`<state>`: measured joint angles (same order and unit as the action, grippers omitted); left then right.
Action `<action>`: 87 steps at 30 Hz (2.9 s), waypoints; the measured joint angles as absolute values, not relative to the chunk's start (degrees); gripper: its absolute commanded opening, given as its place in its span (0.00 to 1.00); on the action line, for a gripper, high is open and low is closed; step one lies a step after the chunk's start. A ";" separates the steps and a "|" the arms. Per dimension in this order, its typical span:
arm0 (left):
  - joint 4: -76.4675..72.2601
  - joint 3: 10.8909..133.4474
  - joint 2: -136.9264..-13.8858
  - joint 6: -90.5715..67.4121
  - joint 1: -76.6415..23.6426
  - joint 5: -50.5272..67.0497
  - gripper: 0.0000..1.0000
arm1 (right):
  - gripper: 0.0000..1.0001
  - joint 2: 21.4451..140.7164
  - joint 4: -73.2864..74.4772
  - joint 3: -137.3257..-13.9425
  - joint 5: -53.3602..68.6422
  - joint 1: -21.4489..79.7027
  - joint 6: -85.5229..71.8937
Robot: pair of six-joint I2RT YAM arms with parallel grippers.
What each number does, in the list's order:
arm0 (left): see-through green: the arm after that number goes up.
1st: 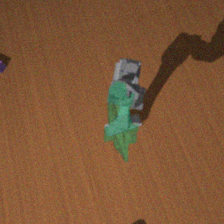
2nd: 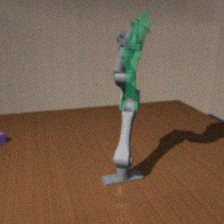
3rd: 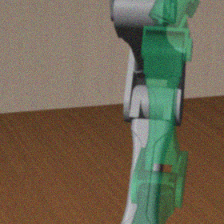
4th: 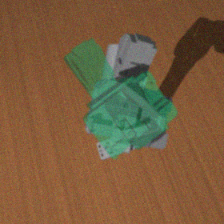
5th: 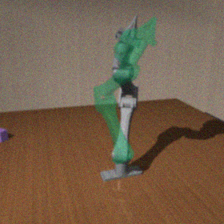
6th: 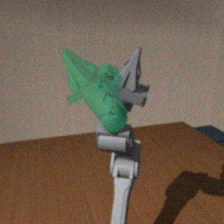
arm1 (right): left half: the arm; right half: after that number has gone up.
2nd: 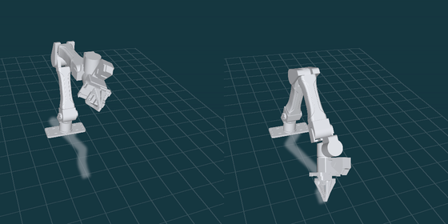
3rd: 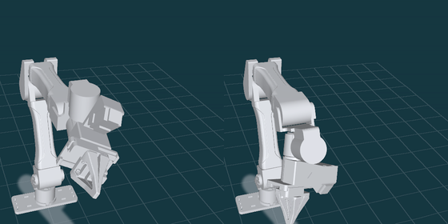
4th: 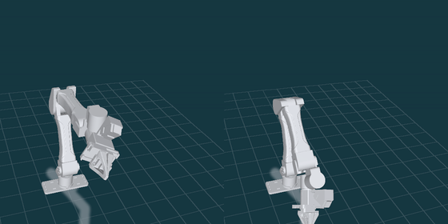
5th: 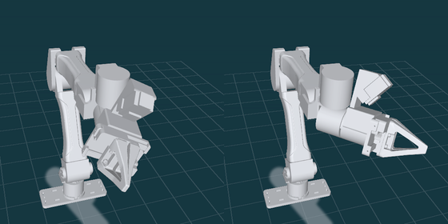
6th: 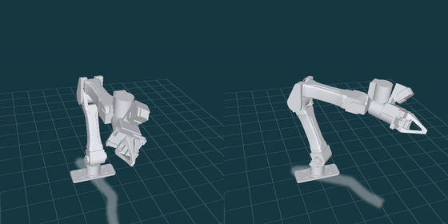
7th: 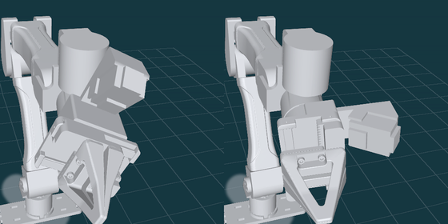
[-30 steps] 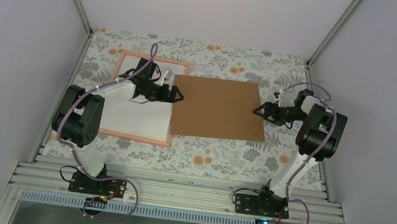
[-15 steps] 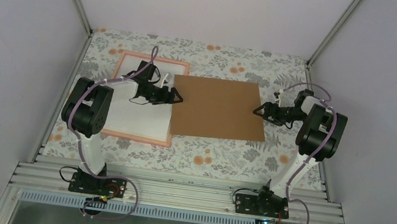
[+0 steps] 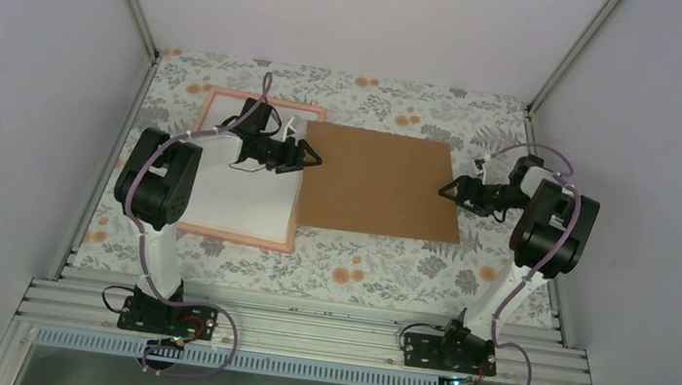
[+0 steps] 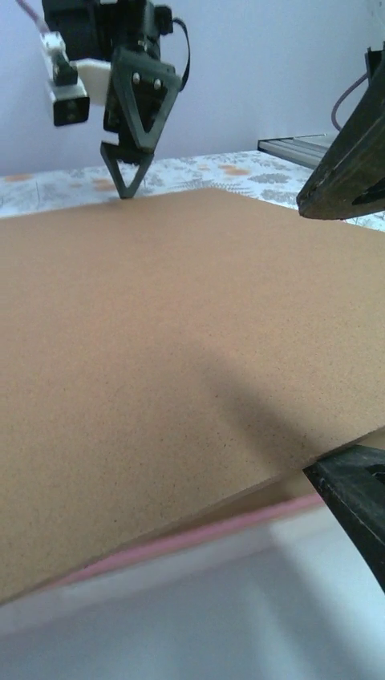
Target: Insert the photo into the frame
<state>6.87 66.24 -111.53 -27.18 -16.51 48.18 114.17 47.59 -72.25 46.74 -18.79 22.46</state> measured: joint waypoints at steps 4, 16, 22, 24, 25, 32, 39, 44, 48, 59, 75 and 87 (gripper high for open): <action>5.28 66.24 -108.40 -29.71 -17.41 48.47 0.68 | 0.94 114.15 47.35 -72.49 46.50 -19.05 22.46; -2.87 67.24 -104.86 -39.72 -24.01 51.09 0.24 | 0.93 114.04 47.20 -72.73 46.52 -19.20 22.63; -1.63 68.14 -106.74 -44.66 -23.03 50.85 0.05 | 0.94 108.92 46.30 -71.50 46.19 -19.14 23.46; -1.87 68.14 -106.74 -48.14 -22.57 51.37 0.03 | 0.94 103.13 45.63 -70.78 46.22 -19.00 24.27; -2.00 68.12 -106.74 -50.15 -22.13 51.79 0.02 | 0.95 99.07 44.91 -70.46 46.15 -18.76 24.80; -3.46 67.33 -105.54 -59.64 -18.68 53.87 0.03 | 1.00 72.36 38.11 -66.89 43.79 -10.41 29.45; -5.04 64.29 -102.98 -66.89 -17.91 55.05 0.02 | 0.99 56.53 35.16 -57.84 35.09 4.03 36.88; -6.72 63.07 -102.35 -71.05 -17.54 56.01 0.02 | 0.97 56.10 33.54 -54.43 27.00 12.12 39.62; -9.47 61.56 -101.82 -74.65 -17.26 56.73 0.02 | 0.96 59.22 32.32 -52.64 20.86 17.89 41.65; -15.55 59.99 -101.84 -81.76 -15.57 58.72 0.02 | 0.84 64.27 23.29 -47.68 6.17 31.62 47.86; -19.35 57.30 -102.63 -86.54 -15.05 58.98 0.04 | 0.23 69.06 -3.09 -37.76 -14.87 35.99 56.77; -12.12 63.75 -102.76 -74.15 -14.35 59.77 0.93 | 0.04 69.41 5.41 -45.10 -13.52 34.98 54.85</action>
